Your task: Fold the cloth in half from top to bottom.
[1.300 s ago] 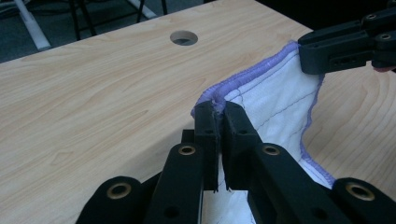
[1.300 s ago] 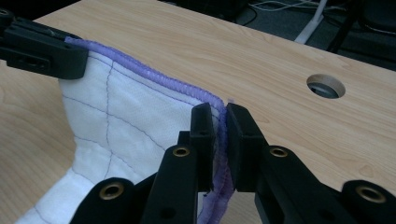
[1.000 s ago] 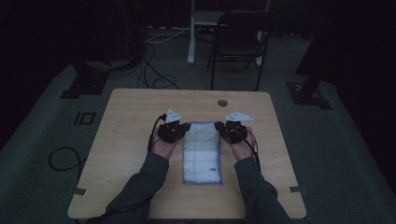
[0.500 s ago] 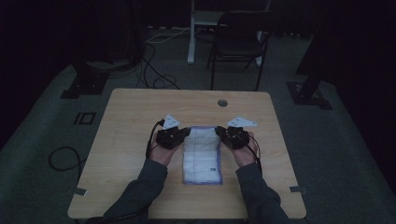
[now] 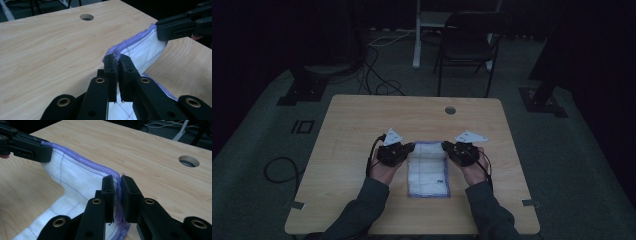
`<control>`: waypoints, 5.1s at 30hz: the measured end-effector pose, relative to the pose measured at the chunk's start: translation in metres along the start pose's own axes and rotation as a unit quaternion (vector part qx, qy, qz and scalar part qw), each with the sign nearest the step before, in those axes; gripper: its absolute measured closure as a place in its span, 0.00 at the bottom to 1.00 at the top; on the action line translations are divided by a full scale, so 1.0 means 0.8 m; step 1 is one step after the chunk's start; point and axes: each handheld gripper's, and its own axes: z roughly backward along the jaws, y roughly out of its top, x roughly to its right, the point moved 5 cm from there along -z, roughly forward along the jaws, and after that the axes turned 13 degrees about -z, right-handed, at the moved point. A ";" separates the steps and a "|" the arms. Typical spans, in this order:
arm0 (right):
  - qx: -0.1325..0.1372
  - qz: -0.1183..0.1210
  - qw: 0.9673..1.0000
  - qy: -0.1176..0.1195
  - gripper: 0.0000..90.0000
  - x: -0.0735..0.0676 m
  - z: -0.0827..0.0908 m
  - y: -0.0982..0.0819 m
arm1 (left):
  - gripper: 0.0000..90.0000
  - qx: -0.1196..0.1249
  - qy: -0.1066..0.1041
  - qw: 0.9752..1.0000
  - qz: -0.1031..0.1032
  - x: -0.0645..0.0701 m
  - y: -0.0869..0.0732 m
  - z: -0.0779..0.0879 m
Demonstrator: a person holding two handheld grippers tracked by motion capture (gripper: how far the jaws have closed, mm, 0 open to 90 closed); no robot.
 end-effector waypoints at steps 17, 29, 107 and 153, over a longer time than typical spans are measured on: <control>-0.012 -0.004 1.000 0.010 0.91 -0.009 0.009 -0.031 | 0.96 0.001 -0.015 1.000 0.003 0.020 -0.021 0.011; -0.020 -0.012 1.000 0.016 0.91 -0.011 0.012 -0.048 | 0.95 0.001 -0.025 1.000 0.006 0.034 -0.033 0.017; -0.026 -0.037 0.998 0.032 0.84 -0.010 0.045 -0.107 | 0.83 0.010 -0.065 0.997 0.033 0.073 -0.083 0.046; -0.024 -0.090 0.994 -0.056 0.74 0.075 0.026 -0.118 | 0.75 -0.060 0.020 0.996 0.057 0.009 -0.133 0.053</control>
